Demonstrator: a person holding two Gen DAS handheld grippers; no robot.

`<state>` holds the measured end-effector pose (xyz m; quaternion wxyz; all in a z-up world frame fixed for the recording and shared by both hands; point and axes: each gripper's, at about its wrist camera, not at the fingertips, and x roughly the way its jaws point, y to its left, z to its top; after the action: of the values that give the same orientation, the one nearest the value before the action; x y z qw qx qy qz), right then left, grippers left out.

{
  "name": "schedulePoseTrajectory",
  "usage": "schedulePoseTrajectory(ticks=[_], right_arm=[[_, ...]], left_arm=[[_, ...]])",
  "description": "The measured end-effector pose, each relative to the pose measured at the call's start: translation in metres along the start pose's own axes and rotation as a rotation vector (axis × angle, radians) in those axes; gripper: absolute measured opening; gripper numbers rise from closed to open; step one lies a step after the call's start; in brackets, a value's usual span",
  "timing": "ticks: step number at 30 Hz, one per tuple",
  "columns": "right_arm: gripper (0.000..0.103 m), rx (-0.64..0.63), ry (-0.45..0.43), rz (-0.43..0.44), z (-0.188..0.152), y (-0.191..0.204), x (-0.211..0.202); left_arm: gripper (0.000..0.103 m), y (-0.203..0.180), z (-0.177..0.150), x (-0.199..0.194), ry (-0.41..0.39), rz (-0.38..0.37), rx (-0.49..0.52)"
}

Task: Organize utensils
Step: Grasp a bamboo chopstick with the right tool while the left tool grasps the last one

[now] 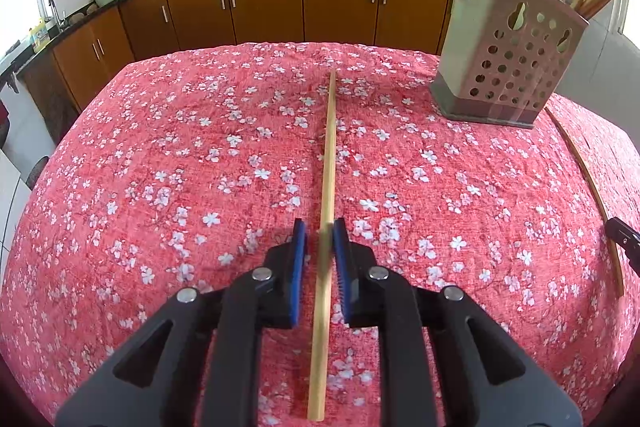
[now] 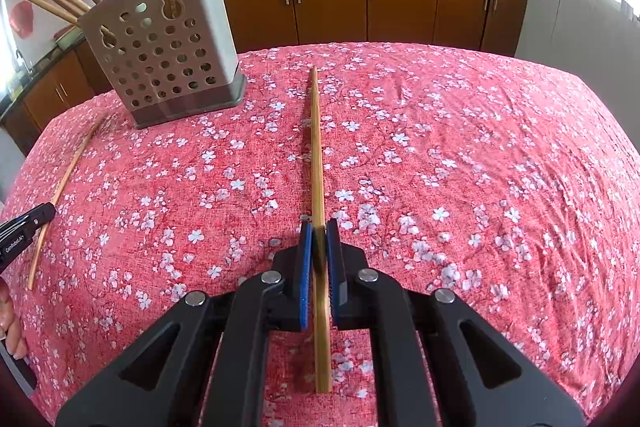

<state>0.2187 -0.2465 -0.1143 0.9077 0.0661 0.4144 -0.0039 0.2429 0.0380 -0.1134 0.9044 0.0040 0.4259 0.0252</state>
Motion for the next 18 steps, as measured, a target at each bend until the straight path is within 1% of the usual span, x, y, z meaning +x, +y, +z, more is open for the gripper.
schedulePoseTrajectory(ticks=[6,11,18], right_arm=[[0.009,0.001,-0.001,-0.002,-0.0021,-0.0035,-0.0032],[0.009,-0.009,-0.002,-0.016,-0.0031,0.0021,-0.0044],[0.009,-0.007,-0.001,-0.011,-0.0026,0.0012,-0.0044]], left_arm=[[0.017,0.0004,0.0001,-0.0013,-0.001,-0.011,-0.009],[0.017,0.0008,0.0003,-0.0012,0.000,-0.010,-0.009],[0.017,0.0002,0.0003,-0.0016,0.000,-0.010,-0.010]])
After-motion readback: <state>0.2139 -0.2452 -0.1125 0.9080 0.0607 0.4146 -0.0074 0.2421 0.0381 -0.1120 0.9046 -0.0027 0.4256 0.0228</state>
